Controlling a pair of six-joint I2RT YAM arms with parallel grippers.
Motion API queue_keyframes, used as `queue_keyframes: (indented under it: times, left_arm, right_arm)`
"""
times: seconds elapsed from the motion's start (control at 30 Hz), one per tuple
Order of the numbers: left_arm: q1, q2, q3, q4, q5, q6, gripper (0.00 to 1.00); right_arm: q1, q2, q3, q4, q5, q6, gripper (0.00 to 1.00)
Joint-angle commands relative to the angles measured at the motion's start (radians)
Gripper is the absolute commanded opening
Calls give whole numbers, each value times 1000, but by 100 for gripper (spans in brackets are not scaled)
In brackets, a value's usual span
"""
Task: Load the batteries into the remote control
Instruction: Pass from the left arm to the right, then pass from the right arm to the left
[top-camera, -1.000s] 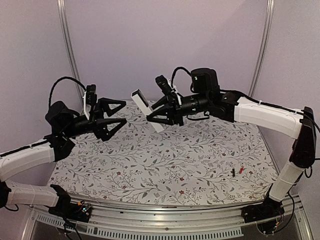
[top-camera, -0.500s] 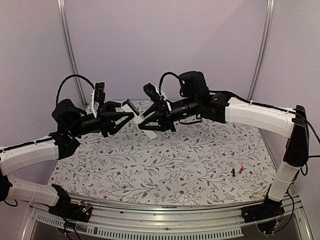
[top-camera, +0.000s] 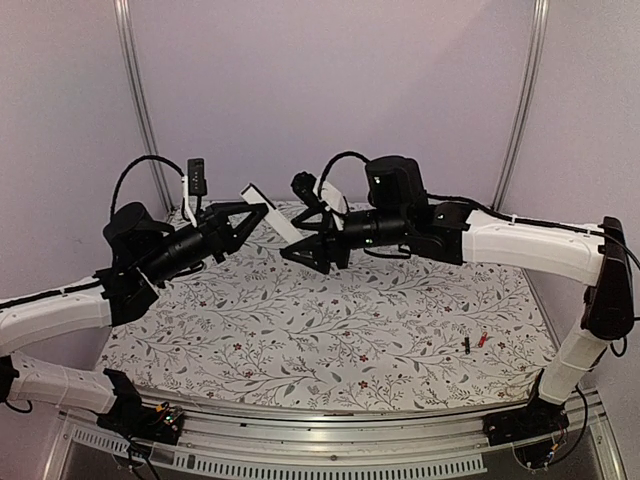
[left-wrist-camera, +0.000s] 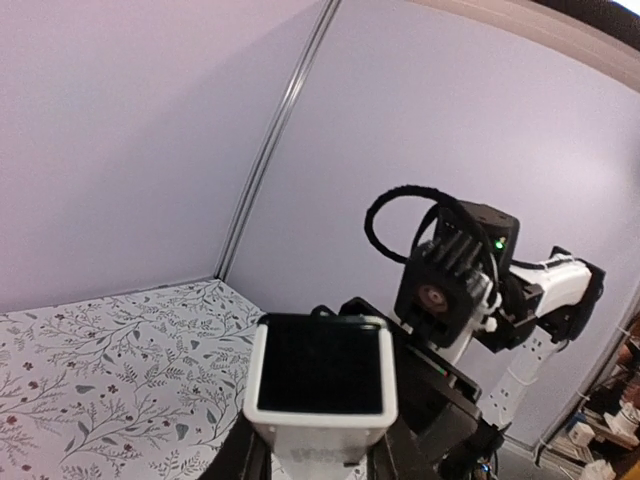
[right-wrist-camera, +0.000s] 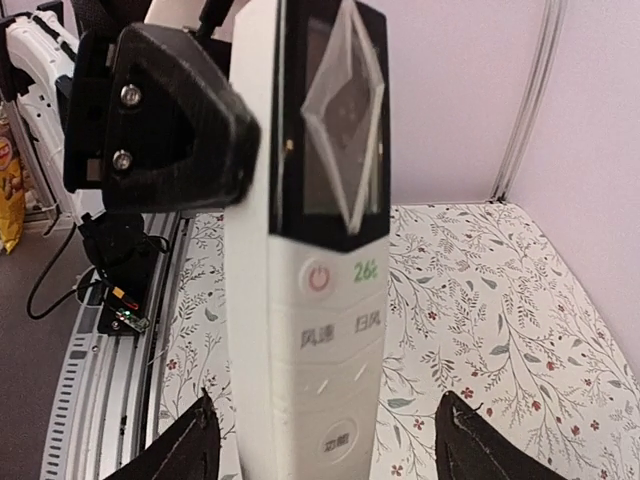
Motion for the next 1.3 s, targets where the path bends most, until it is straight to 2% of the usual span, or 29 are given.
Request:
queue_keyframes:
  times: [0.0,0.1,0.23,0.53,0.63,0.7,0.73,0.8,0.87,0.93,1.0,1.13,1.27]
  left_arm:
    - [-74,-45,23,-43,-317,-108,0]
    - [-88,-37,30,-50,-334,-138,0]
    - [-97,-20,42,-77,-331,-165,0]
    - [-119,-3,54,-60,-296,-155,1]
    - [-119,-17,50,-53,-276,-123,25]
    - [-119,-34,39,-35,-262,-95,37]
    - [-119,-44,34,-24,-249,-75,50]
    - [-120,-67,18,-1,-210,-6,75]
    - [-119,-96,4,12,-172,73,84]
    - [-119,-117,-3,13,-148,127,84]
    - [-119,-116,17,-13,-126,132,82]
    - [-125,-91,63,-29,-38,133,71]
    - [-140,-70,85,-37,-29,142,54]
  right_arm:
    - [101,-100,-127,194,386,-67,71]
    - [119,-97,-124,194,490,-64,63]
    - [120,-86,-123,195,530,-42,50]
    - [120,-79,-91,157,550,-17,1]
    - [118,-83,-65,111,517,-12,0]
    - [110,-91,-47,79,444,-7,0]
    - [102,-94,-37,62,399,-3,0]
    - [75,-106,-21,25,275,10,0]
    - [28,-118,-12,3,65,29,0]
    - [-19,-119,8,-22,-181,61,0]
    - [-34,-105,45,-66,-329,72,0]
    - [-35,-66,96,-126,-442,47,0]
    - [-35,-43,117,-140,-459,47,0]
